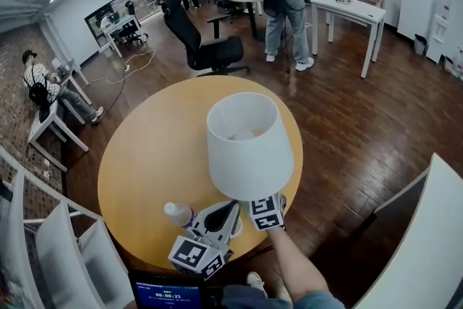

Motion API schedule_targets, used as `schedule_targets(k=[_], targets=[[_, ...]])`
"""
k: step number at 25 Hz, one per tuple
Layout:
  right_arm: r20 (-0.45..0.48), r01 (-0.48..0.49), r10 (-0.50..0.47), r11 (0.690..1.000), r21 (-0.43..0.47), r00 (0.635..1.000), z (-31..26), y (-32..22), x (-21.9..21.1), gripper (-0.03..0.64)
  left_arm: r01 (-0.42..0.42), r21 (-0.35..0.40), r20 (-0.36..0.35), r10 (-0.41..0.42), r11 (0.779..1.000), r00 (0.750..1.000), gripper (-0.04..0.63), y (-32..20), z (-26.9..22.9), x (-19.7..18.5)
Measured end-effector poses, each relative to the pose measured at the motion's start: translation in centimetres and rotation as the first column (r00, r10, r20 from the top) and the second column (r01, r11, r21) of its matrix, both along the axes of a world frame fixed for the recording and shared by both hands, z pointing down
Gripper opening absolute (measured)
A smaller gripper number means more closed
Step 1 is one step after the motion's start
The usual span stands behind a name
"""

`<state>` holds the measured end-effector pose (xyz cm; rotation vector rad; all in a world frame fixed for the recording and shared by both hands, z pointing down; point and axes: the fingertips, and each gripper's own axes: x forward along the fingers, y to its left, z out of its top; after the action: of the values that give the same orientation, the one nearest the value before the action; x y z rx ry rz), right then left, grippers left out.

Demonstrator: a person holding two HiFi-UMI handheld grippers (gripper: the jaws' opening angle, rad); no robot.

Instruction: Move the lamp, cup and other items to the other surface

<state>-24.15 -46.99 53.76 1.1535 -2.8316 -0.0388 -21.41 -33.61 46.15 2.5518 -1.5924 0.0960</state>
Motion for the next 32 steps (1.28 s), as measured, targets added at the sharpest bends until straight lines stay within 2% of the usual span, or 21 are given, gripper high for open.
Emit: schedule_targets(k=[8,9,12,13,16,21,24,25,28,30,31,32], targets=[[-0.067,-0.021,0.022,1.000,0.020,0.997,1.7,0.6,-0.5,0.181,-0.013,-0.030,0.010,0.013,0.999,1.000,0.008,1.5,1.1,-1.0],[-0.052,-0.028,0.028,1.000,0.004,0.998,1.9,0.5,-0.4,0.204,-0.008,-0.035,0.009,0.008,0.999,1.000,0.008,1.6,1.2,-1.2],[-0.009,-0.023,0.022,0.998,-0.064,1.000,3.3,0.7,-0.3,0.357,0.000,-0.034,0.018,0.000,0.999,1.000,0.008,1.8,1.3,-1.8],[-0.010,-0.018,0.017,0.997,-0.077,1.000,4.0,1.0,-0.2,0.367,0.002,-0.034,0.021,-0.001,0.999,1.000,0.008,1.9,1.4,-1.9],[-0.007,-0.040,0.039,0.997,-0.067,0.999,4.7,1.9,0.9,0.367,0.011,-0.038,0.021,-0.010,0.999,1.000,0.008,2.2,1.8,-2.0],[0.054,-0.128,0.131,0.991,-0.050,0.990,3.0,3.2,4.2,0.367,0.034,-0.036,0.017,-0.034,0.999,0.999,0.008,2.6,1.7,-2.6],[0.052,-0.133,0.135,0.990,-0.044,0.989,1.4,5.4,5.9,0.363,0.044,-0.029,0.010,-0.044,0.999,0.999,0.008,3.0,1.0,-2.4],[0.049,-0.132,0.135,0.990,-0.050,0.990,0.9,6.3,6.6,0.333,0.045,-0.029,0.009,-0.045,0.999,0.999,0.008,3.0,0.8,-2.1],[0.057,-0.147,0.151,0.987,-0.065,0.987,-0.9,9.0,9.8,0.301,0.043,-0.016,-0.003,-0.043,0.999,0.999,0.008,3.3,0.5,-0.7],[0.063,-0.161,0.165,0.985,-0.057,0.984,-2.8,11.0,12.1,0.188,0.028,0.007,-0.019,-0.028,1.000,0.999,0.008,3.5,0.4,0.5],[0.077,-0.162,0.166,0.985,-0.060,0.983,-3.9,11.9,13.2,0.154,0.010,0.011,-0.025,-0.010,1.000,1.000,0.008,3.6,0.2,1.5],[0.100,-0.158,0.165,0.985,-0.067,0.981,-4.9,12.7,14.3,0.150,-0.013,0.013,-0.028,0.013,1.000,1.000,0.008,3.7,-0.1,2.7]])
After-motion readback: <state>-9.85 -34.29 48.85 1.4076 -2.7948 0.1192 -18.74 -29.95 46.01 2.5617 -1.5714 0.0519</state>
